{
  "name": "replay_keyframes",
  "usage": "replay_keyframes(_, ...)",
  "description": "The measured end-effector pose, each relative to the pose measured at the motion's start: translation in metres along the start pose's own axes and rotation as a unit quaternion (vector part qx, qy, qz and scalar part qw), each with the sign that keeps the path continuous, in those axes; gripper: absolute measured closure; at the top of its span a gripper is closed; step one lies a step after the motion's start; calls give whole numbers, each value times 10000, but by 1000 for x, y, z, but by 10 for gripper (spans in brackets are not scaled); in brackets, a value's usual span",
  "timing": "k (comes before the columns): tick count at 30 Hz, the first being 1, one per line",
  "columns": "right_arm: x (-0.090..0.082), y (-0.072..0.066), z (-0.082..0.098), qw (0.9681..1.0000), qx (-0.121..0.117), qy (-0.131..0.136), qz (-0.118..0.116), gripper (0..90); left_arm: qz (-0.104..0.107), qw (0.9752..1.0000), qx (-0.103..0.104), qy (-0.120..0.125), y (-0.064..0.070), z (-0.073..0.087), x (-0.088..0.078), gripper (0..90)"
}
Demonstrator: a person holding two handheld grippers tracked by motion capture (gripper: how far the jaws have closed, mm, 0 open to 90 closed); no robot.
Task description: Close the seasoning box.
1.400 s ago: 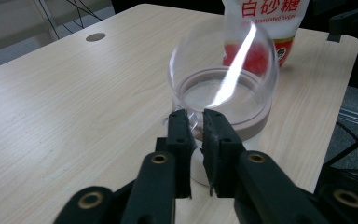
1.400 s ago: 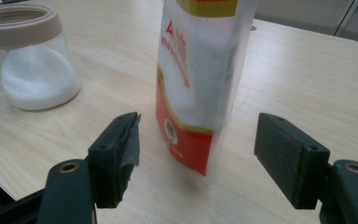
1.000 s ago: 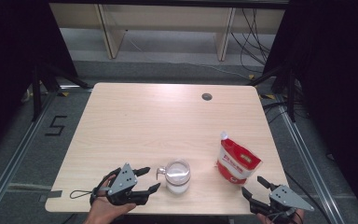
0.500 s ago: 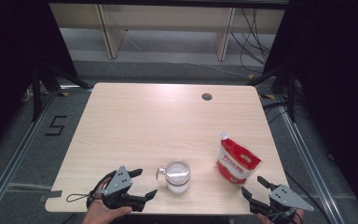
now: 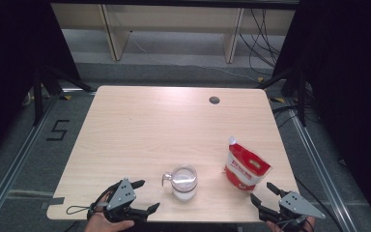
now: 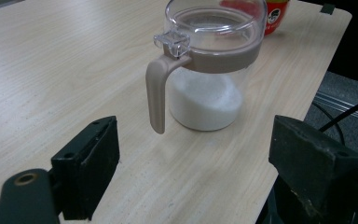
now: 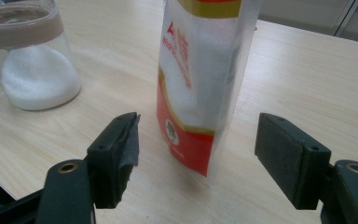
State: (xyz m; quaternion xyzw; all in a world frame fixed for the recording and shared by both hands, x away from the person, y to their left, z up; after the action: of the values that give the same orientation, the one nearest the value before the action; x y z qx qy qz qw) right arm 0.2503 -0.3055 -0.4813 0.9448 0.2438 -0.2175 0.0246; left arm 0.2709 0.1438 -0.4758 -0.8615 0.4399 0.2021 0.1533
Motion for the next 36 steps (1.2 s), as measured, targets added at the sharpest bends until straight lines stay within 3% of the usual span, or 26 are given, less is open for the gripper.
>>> replay_keyframes(1,0,0,0,10000,-23,6,-5,313,-5,10000,-81,46,1,2,0,160)
replay_keyframes(3,0,0,0,10000,-28,4,-1,313,4,10000,-22,-26,1,4,-1,160)
replay_keyframes(5,-1,0,0,10000,-30,1,42,312,17,9999,-167,-2,3,8,0,159)
replay_keyframes(6,-1,1,0,9999,-72,32,92,310,12,10000,-18,-65,2,9,-1,159)
replay_keyframes(9,-1,0,0,10000,-45,8,79,308,7,9999,-118,-54,5,12,0,158)
replay_keyframes(10,-1,0,0,10000,-2,-14,44,307,12,9999,54,-161,3,12,-1,157)
replay_keyframes(11,0,-1,0,10000,20,-5,35,307,12,9999,-22,-153,5,13,0,157)
replay_keyframes(14,0,-1,0,10000,30,-13,20,307,-72,9996,100,-252,5,15,-3,157)
replay_keyframes(15,0,-1,0,10000,51,-34,2,307,-44,9999,-14,-159,8,15,-2,157)
replay_keyframes(16,0,0,0,10000,-36,-39,-6,307,-127,9998,71,-111,7,16,-3,157)
replay_keyframes(18,1,0,0,10000,-49,-33,18,304,-155,9998,-63,-126,9,17,-3,156)
replay_keyframes(20,-1,-3,1,9998,164,-116,49,299,-158,9997,-66,-182,9,19,-4,156)
replay_keyframes(21,0,-1,0,10000,6,-41,46,297,-159,9997,-113,-174,9,19,-3,156)
replay_keyframes(23,0,-4,1,9997,210,-139,16,294,-200,9995,-70,-226,8,20,-3,156)
replay_keyframes(24,1,-3,1,9998,150,-126,14,294,-216,9995,-150,-187,8,21,-2,156)
replay_keyframes(26,1,-4,1,9996,217,-157,-12,292,-197,9993,-108,-282,6,21,-4,156)
replay_keyframes(29,0,-4,1,9996,190,-204,17,290,-246,9991,47,-329,4,21,-5,156)
replay_keyframes(30,0,-4,1,9996,193,-205,17,288,-171,9995,-147,-206,7,21,-3,156)
replay_keyframes(31,1,-1,1,9999,-6,-125,35,287,-190,9995,-156,-189,8,21,-2,156)
replay_keyframes(33,3,0,1,9999,-45,-153,-43,285,-174,9995,-73,-247,7,21,-2,156)
replay_keyframes(36,2,0,1,9999,13,-151,-38,284,-181,9995,-133,-230,7,22,-1,156)
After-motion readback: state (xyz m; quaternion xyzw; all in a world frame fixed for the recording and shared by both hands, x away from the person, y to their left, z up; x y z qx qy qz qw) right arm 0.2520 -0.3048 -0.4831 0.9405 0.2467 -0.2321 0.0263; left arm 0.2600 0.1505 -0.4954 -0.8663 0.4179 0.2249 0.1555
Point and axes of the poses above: each handheld gripper's, and its own axes: x roughly forward along the jaws, z roughly out of its underside, y roughly to its right, the point moved 1 cm from there along x, roughly forward along the jaws, and after that the axes turned 6 degrees about x, right-handed, at the moved point
